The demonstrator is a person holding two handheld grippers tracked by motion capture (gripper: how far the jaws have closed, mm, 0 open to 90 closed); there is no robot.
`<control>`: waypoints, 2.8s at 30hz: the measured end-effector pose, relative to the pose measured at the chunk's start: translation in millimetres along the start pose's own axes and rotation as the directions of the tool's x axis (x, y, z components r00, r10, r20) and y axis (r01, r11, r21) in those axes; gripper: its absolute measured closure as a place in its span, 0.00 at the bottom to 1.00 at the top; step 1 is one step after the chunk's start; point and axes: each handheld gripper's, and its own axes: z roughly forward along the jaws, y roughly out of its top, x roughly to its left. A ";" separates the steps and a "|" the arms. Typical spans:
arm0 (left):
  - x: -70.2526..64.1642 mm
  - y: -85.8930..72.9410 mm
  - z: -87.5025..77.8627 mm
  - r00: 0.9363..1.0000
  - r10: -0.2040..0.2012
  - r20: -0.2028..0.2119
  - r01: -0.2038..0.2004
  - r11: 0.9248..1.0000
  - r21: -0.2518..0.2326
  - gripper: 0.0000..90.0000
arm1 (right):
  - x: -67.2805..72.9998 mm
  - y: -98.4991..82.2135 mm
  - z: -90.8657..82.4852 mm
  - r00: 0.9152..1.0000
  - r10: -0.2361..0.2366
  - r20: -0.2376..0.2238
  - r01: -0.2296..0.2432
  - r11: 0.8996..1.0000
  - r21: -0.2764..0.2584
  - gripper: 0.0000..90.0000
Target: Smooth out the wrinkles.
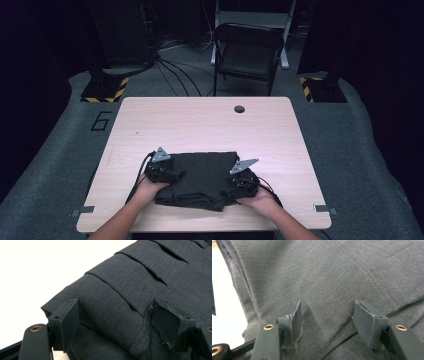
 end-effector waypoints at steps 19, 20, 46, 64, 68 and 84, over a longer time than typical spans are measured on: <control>20.9 13.5 16.6 1.000 -0.030 -0.006 0.030 1.000 -0.007 0.27 | -22.2 11.4 9.3 0.998 0.055 0.026 -0.054 0.998 -0.033 0.43; 22.0 13.8 16.8 1.000 -0.028 -0.007 0.028 1.000 -0.005 0.27 | -23.4 11.7 9.4 0.999 0.047 0.025 -0.046 0.999 -0.030 0.43; 33.3 20.0 27.9 0.999 -0.033 -0.017 0.033 0.999 -0.023 0.26 | -32.7 15.6 12.4 0.996 0.085 0.036 -0.083 0.996 -0.040 0.41; 31.4 29.6 11.0 0.994 -0.107 -0.035 0.105 0.992 -0.071 0.30 | -32.7 20.6 3.6 0.991 0.137 0.007 -0.136 0.989 -0.061 0.37; 30.5 39.8 -3.1 0.993 -0.109 -0.034 0.106 0.992 -0.063 0.31 | -26.0 28.7 -4.8 0.994 0.112 0.004 -0.111 0.991 -0.073 0.37; 5.4 53.6 -54.1 0.998 -0.061 -0.002 0.061 0.994 -0.089 0.33 | 3.8 61.6 -34.7 0.999 0.031 0.018 -0.028 0.992 -0.123 0.37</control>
